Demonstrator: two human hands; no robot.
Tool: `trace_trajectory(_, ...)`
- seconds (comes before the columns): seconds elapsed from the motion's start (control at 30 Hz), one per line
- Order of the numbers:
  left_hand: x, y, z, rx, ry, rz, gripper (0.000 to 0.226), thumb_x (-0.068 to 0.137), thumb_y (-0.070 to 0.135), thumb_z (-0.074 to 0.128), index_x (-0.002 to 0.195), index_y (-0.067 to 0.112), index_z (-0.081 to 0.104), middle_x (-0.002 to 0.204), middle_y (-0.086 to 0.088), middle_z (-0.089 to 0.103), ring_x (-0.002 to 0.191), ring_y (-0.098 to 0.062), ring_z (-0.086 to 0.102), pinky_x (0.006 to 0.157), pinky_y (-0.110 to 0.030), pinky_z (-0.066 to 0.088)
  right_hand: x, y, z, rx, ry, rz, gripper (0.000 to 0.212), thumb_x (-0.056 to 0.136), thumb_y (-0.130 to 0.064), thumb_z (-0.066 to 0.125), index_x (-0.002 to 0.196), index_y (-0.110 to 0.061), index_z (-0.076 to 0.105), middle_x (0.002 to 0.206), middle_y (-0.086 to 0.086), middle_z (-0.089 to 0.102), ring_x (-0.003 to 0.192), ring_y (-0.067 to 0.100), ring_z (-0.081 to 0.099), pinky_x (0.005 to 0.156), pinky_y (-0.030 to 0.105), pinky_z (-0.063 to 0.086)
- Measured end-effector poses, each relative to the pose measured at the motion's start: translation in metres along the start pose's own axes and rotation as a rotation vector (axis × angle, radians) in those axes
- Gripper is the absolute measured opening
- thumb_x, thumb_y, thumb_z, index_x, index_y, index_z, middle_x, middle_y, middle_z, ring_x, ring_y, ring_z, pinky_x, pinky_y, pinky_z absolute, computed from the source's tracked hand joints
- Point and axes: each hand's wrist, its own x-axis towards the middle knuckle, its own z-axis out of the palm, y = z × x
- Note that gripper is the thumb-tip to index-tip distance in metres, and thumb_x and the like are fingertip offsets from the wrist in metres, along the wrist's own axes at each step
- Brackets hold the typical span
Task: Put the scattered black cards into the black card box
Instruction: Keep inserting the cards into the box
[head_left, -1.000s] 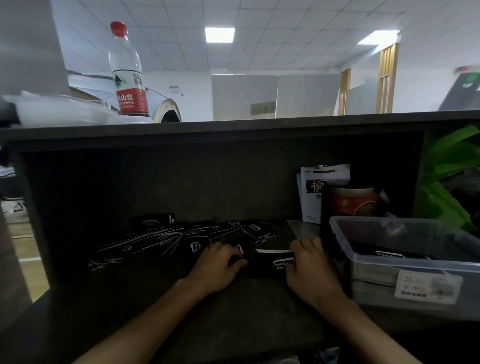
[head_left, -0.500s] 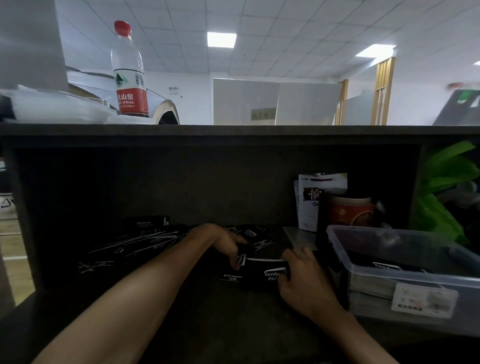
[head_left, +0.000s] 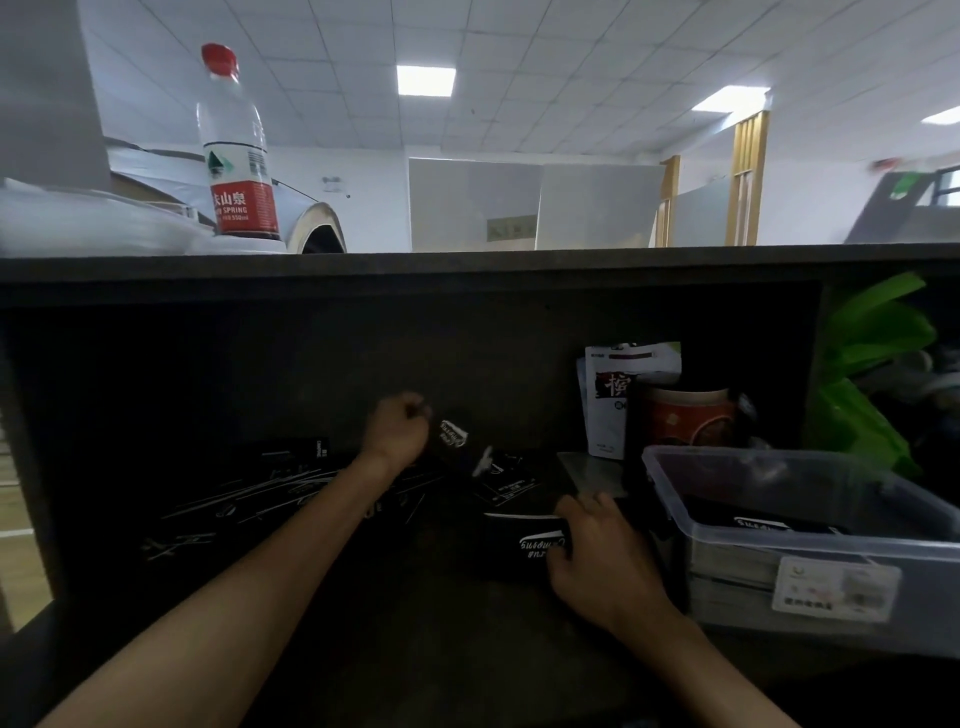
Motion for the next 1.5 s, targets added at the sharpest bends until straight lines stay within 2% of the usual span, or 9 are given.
trace_trajectory(0.33, -0.068, -0.020, 0.003, -0.036, -0.664, 0.023, 0.020, 0.099, 0.013, 0.051, 0.083, 0.004, 0.059, 0.082, -0.006, 0.056, 0.079, -0.017, 0.052, 0.073, -0.029, 0.040, -0.003, -0.003, -0.003, -0.020, -0.004, 0.048, 0.042, 0.085, -0.031, 0.059, 0.124, -0.025, 0.046, 0.152, -0.001, 0.018, 0.132, 0.018, 0.037, 0.094, 0.030, 0.045)
trace_trajectory(0.43, -0.061, -0.021, 0.009, 0.003, -0.889, 0.014, 0.027, 0.097, 0.006, 0.045, 0.103, 0.008, 0.071, 0.104, 0.000, 0.071, 0.093, -0.013, 0.064, 0.081, -0.021, 0.048, -0.001, -0.001, 0.000, 0.002, -0.018, 0.028, 0.038, 0.084, -0.031, 0.056, 0.118, -0.030, 0.040, 0.124, -0.007, 0.040, 0.118, 0.014, 0.043, 0.080, 0.025, 0.041)
trace_trajectory(0.57, -0.032, -0.018, 0.044, 0.130, -0.570, 0.096, 0.029, 0.093, -0.002, 0.048, 0.110, 0.005, 0.070, 0.111, -0.012, 0.070, 0.107, -0.023, 0.065, 0.084, -0.018, 0.051, 0.001, 0.001, 0.001, 0.018, 0.014, -0.011, 0.046, 0.083, -0.029, 0.057, 0.124, -0.034, 0.037, 0.115, -0.012, 0.043, 0.109, 0.009, 0.041, 0.075, 0.022, 0.038)
trace_trajectory(0.67, -0.013, -0.021, 0.069, 0.456, -0.434, 0.207, 0.041, 0.090, 0.031, 0.065, 0.129, 0.018, 0.060, 0.132, -0.005, 0.061, 0.125, -0.024, 0.054, 0.106, -0.034, 0.041, 0.001, 0.004, 0.004, -0.017, 0.015, -0.034, 0.039, 0.085, -0.029, 0.054, 0.123, -0.029, 0.047, 0.115, -0.009, 0.046, 0.111, 0.010, 0.040, 0.078, 0.021, 0.038)
trace_trajectory(0.8, -0.004, -0.030, 0.089, 0.763, -0.519, 0.337, 0.061, 0.086, 0.056, 0.062, 0.136, 0.022, 0.054, 0.138, -0.010, 0.056, 0.127, -0.028, 0.050, 0.105, -0.034, 0.038, 0.003, 0.006, 0.007, -0.021, -0.007, -0.022, 0.034, 0.085, -0.031, 0.053, 0.119, -0.029, 0.050, 0.115, -0.010, 0.046, 0.111, 0.008, 0.037, 0.080, 0.019, 0.036)
trace_trajectory(1.0, -0.010, -0.028, 0.084, 0.442, -0.450, 0.374, 0.035, 0.082, 0.053, 0.068, 0.104, 0.027, 0.069, 0.098, 0.004, 0.072, 0.093, -0.013, 0.067, 0.079, -0.027, 0.052, 0.004, 0.006, 0.009, -0.030, 0.008, -0.025, 0.034, 0.085, -0.031, 0.053, 0.119, -0.029, 0.051, 0.115, -0.009, 0.048, 0.110, 0.008, 0.037, 0.076, 0.019, 0.032)
trace_trajectory(1.1, 0.004, -0.029, 0.078, 0.623, -0.398, 0.329, 0.047, 0.087, 0.047, 0.065, 0.127, 0.022, 0.059, 0.130, -0.005, 0.061, 0.122, -0.025, 0.056, 0.104, -0.038, 0.041, 0.003, 0.005, 0.008, -0.027, 0.010, -0.019, 0.036, 0.085, -0.031, 0.054, 0.121, -0.029, 0.051, 0.116, -0.009, 0.048, 0.111, 0.008, 0.037, 0.078, 0.018, 0.034)
trace_trajectory(1.2, 0.006, -0.035, 0.077, 0.652, -0.622, 0.174, 0.072, 0.085, 0.052, 0.066, 0.145, 0.019, 0.042, 0.151, -0.005, 0.041, 0.137, -0.024, 0.040, 0.113, -0.033, 0.032, 0.002, 0.005, 0.006, -0.010, 0.004, -0.013, 0.037, 0.084, -0.030, 0.055, 0.121, -0.029, 0.051, 0.116, -0.009, 0.048, 0.113, 0.009, 0.039, 0.079, 0.019, 0.035)
trace_trajectory(1.5, 0.005, -0.032, 0.072, 0.514, -0.721, 0.105, 0.075, 0.076, 0.044, 0.077, 0.141, 0.023, 0.045, 0.143, -0.002, 0.049, 0.128, -0.020, 0.050, 0.101, -0.020, 0.037, 0.002, 0.006, 0.007, 0.003, 0.004, -0.016, 0.035, 0.084, -0.029, 0.053, 0.119, -0.029, 0.051, 0.113, -0.010, 0.050, 0.109, 0.007, 0.037, 0.078, 0.019, 0.033)
